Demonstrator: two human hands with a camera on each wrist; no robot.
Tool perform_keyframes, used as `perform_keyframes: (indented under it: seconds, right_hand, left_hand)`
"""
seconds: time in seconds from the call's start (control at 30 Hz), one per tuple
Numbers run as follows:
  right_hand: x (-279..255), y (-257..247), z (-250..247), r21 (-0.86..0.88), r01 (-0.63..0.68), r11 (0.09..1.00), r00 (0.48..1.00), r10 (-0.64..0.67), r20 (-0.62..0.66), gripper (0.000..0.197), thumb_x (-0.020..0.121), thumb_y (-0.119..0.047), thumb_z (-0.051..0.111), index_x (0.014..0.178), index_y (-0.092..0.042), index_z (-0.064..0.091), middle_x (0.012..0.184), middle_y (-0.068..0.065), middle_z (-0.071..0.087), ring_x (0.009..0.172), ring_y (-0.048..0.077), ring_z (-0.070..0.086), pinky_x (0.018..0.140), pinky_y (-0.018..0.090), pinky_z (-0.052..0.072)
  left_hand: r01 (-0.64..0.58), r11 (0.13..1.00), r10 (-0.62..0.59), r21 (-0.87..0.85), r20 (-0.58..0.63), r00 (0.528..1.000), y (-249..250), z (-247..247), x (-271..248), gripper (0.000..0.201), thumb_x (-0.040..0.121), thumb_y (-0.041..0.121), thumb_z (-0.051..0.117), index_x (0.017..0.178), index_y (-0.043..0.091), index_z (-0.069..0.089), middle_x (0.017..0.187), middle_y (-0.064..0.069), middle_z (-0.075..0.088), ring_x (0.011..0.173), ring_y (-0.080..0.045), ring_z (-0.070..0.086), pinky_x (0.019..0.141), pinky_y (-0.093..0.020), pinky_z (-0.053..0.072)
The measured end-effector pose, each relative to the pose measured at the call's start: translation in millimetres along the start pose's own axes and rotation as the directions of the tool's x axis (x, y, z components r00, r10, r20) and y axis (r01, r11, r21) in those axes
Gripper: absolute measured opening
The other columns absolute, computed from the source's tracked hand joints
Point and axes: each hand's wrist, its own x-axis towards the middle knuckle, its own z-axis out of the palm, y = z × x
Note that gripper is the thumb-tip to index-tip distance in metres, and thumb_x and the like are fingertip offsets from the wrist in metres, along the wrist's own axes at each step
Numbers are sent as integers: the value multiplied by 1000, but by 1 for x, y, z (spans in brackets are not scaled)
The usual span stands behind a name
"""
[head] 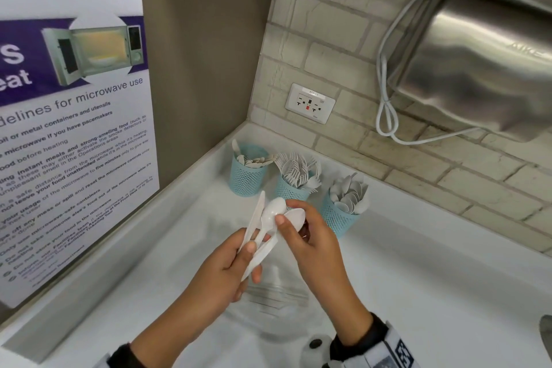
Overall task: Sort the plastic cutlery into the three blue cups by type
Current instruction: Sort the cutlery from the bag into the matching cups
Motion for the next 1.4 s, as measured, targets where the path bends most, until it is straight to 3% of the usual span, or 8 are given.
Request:
perform_keyframes:
  seconds: [0.07, 0.17, 0.4, 0.53, 0.7, 0.83, 1.03, 1.4]
  right_hand:
    - [0, 0, -2, 26, 14, 1000, 1000, -14, 21, 15, 88, -27, 66, 101, -33, 62, 78, 10, 63, 65, 12, 53, 62, 32, 46]
    - [-2, 1, -2, -4, 69, 998, 997, -69, 29, 16, 90, -23, 65, 102, -33, 61, 63, -5, 52, 56, 6, 44, 54, 20, 38]
    - [-10, -7, 7, -52, 61, 997, 995, -57, 85, 48, 88, -58, 44, 134, -46, 39, 117, -16, 38, 103, -4, 50, 90, 10, 40]
    - [-7, -1, 12, -197, 153, 968, 988, -147, 47, 30, 83, -55, 60, 110, -41, 60, 115, -19, 34, 114, -1, 42, 93, 13, 36]
    - [5, -3, 8, -95, 92, 991, 995, -88, 42, 15, 90, -30, 64, 91, -44, 69, 105, -10, 48, 109, 7, 45, 86, 11, 36]
    - [19, -18, -7, 191, 62, 980, 997, -51, -63, 19, 95, -23, 56, 95, -26, 75, 94, -2, 65, 86, 8, 59, 76, 9, 42]
    - [53, -28, -40, 476, 133, 869, 955, 16, -296, 22, 98, -20, 50, 101, -16, 71, 71, -4, 54, 64, 4, 47, 67, 17, 39]
    - [111, 8, 13, 248, -6, 969, 990, 42, -137, 26, 98, -26, 52, 120, -22, 66, 90, -6, 73, 81, 4, 63, 86, 27, 47]
  left_hand:
    - [-26, 999, 27, 25, -15, 1000, -1, 0, 0, 25, 101, 27, 36, 109, 33, 59, 61, 3, 56, 47, -8, 38, 47, -21, 35]
    - [-80, 992, 83, 102, -24, 996, -4, 1, 1, 24, 101, 28, 36, 112, 36, 56, 65, 4, 59, 48, -9, 43, 50, -21, 39]
    - [-178, 920, 170, 350, 55, 984, -16, 3, 3, 35, 97, 41, 39, 132, 43, 37, 91, 25, 62, 81, 5, 58, 77, -19, 48]
    - [-220, 877, 201, 426, 90, 976, -22, 1, 4, 43, 98, 37, 41, 139, 44, 31, 124, 21, 57, 113, 6, 53, 98, -28, 45]
    - [-201, 868, 229, 455, -6, 974, -25, 0, 5, 38, 96, 35, 46, 134, 37, 42, 110, 18, 61, 100, 1, 57, 90, -27, 47]
    - [-190, 880, 238, 436, -56, 970, -19, -6, 5, 17, 96, 34, 45, 112, 39, 49, 76, 4, 55, 64, -6, 49, 61, -22, 41]
    - [-85, 936, 155, 341, -183, 971, -16, -18, 11, 12, 96, 30, 46, 88, 24, 53, 63, 1, 45, 53, -5, 38, 52, -19, 32]
    - [-60, 958, 135, 281, -256, 957, -14, -25, 10, 17, 92, 33, 54, 81, 19, 54, 56, 7, 41, 52, -6, 36, 50, -17, 29]
